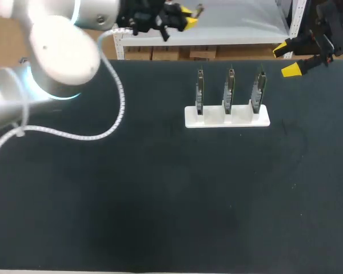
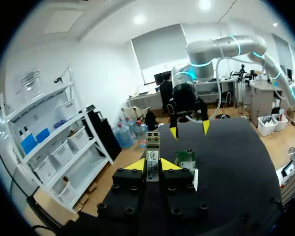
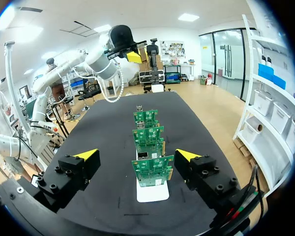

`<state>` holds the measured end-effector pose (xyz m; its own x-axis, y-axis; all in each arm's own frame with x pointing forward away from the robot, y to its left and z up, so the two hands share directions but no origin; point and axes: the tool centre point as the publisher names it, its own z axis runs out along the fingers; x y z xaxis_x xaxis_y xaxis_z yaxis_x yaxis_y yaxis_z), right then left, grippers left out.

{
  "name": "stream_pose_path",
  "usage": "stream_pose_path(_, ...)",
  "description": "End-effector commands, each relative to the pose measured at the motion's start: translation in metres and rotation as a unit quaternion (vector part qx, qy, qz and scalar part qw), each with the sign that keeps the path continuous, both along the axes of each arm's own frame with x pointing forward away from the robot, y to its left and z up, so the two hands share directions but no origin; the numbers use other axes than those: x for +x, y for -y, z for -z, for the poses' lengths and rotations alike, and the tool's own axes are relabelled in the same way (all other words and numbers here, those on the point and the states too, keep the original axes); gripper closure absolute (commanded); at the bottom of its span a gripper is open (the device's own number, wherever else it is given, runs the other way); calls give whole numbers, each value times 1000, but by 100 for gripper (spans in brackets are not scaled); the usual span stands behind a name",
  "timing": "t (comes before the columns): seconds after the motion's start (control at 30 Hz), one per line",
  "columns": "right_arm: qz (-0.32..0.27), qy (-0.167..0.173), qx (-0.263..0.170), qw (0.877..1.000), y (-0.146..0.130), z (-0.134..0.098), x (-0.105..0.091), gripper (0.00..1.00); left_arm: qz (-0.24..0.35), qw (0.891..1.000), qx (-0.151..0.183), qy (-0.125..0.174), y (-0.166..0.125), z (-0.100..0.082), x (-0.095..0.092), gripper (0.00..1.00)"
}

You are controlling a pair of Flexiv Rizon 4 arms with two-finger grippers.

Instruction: Pick up the optical module with the left hand, and insert it into the network port with the right hand.

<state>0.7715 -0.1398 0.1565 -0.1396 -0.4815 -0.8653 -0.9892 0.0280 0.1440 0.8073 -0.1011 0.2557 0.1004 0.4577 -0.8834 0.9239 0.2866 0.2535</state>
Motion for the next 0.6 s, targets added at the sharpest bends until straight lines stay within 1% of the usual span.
stream_pose_path(0.03, 1, 2, 0, 1000, 0, 0, -2, 0, 60, 995, -84, 3, 35, 7, 10, 100)
stream_pose_path(0.13, 1, 2, 0, 1000, 0, 0, -2, 0, 82, 992, -100, -3, 55, 6, 4, 100)
stream_pose_path(0.33, 1, 2, 0, 1000, 0, 0, -2, 0, 115, 984, -131, -23, 88, 12, -11, 100)
stream_pose_path(0.43, 1, 2, 0, 1000, 0, 0, -2, 0, 122, 982, -141, -32, 99, 14, -16, 100)
stream_pose_path(0.57, 1, 2, 0, 1000, 0, 0, -2, 0, 126, 977, -164, -56, 110, 18, -19, 100)
stream_pose_path(0.6, 1, 2, 0, 1000, 0, 0, -2, 0, 128, 976, -166, -58, 113, 19, -20, 100)
